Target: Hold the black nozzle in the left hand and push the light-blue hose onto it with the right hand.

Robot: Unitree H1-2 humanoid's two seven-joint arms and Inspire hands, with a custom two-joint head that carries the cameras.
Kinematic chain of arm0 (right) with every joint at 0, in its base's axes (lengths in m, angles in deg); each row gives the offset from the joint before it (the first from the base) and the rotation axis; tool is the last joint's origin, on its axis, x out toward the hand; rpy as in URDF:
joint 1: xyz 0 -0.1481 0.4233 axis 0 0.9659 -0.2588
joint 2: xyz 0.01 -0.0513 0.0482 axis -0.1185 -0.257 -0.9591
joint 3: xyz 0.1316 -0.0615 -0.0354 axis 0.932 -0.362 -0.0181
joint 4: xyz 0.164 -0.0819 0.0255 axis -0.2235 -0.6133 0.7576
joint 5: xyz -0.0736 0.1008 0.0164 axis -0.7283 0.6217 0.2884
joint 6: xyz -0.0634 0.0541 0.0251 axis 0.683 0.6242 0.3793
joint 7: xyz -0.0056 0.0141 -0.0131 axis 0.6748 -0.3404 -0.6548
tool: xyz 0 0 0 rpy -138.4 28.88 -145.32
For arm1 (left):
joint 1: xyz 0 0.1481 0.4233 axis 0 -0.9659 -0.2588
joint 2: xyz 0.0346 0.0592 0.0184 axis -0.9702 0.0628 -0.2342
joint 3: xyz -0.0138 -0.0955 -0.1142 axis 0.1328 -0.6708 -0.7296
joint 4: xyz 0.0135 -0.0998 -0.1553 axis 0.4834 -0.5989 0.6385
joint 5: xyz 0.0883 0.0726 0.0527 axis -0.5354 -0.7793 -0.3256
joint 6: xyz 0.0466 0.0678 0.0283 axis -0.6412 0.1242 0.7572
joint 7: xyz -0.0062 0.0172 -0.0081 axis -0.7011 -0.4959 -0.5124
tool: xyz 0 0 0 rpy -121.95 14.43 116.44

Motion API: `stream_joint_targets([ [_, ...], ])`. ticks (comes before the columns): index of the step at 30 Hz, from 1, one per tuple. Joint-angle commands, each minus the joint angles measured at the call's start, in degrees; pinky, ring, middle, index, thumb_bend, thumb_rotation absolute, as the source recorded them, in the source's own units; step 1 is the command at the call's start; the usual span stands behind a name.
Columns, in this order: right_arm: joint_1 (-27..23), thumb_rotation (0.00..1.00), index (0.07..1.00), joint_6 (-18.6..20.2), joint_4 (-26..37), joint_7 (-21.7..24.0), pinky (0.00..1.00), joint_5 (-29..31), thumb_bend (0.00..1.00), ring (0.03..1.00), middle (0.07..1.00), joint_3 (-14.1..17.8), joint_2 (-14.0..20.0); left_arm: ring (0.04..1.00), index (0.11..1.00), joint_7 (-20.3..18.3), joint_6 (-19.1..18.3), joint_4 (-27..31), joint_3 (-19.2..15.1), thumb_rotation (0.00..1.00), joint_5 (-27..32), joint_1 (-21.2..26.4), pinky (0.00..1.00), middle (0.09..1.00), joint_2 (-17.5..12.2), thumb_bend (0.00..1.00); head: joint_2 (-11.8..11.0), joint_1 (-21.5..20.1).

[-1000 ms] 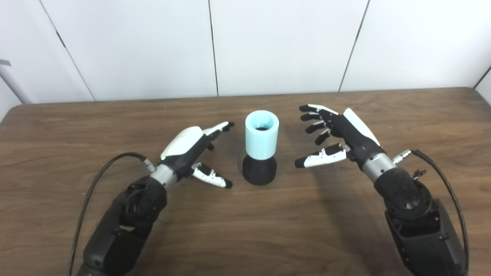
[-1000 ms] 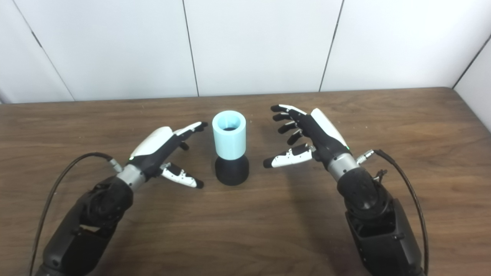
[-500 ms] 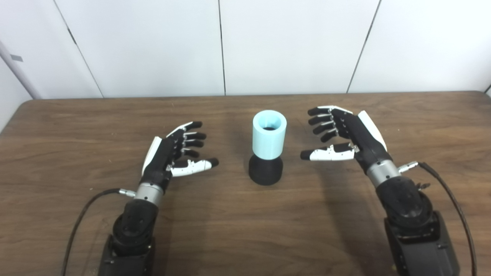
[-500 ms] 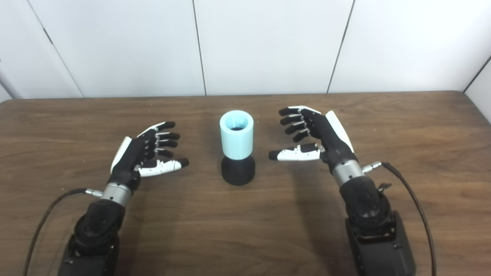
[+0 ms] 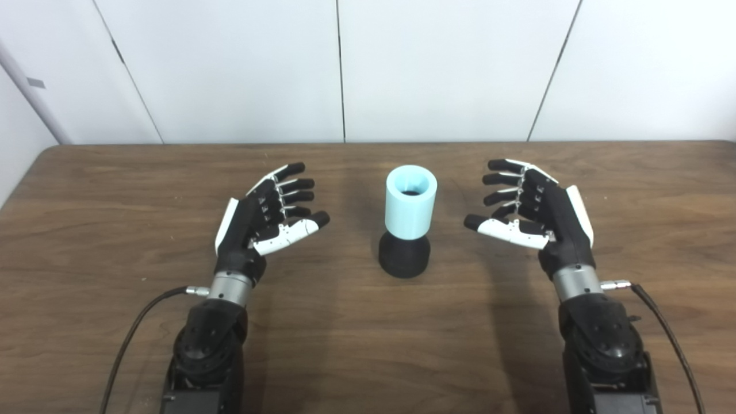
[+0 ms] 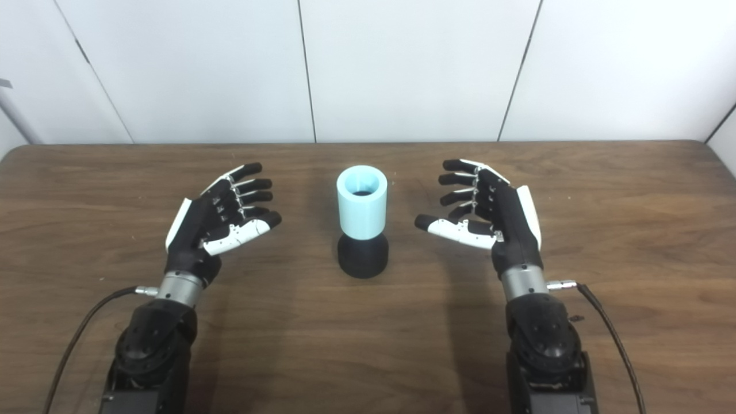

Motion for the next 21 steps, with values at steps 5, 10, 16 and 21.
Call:
stream_joint_targets([
  [5,0.3,0.15,0.690,-3.2,3.0,-1.9,0.42,1.1,0.65,0.547,0.646,0.7,-0.2,0.691,0.708,-1.2,2.1,3.9,1.0,0.17,2.2,0.9,0.57,0.701,-2.0,0.63,-0.1,-0.4],
  [10,1.3,0.17,0.690,-2.7,3.7,-1.6,0.42,2.0,0.66,0.552,0.648,0.4,0.1,0.691,0.703,-1.5,2.3,3.3,1.6,0.16,2.7,0.7,0.57,0.701,-3.0,0.63,-0.1,-0.6],
  [16,2.0,0.21,0.690,-1.6,5.0,-1.4,0.43,2.2,0.67,0.558,0.649,0.3,0.4,0.687,0.703,-1.5,1.1,3.8,2.3,0.15,3.3,0.6,0.57,0.701,-3.4,0.62,-0.1,-0.7],
  [21,2.1,0.21,0.690,-1.4,5.4,-1.5,0.42,2.3,0.67,0.558,0.649,0.3,0.4,0.683,0.704,-1.4,0.7,4.2,2.6,0.15,3.7,0.5,0.56,0.701,-3.4,0.62,-0.2,-0.6],
])
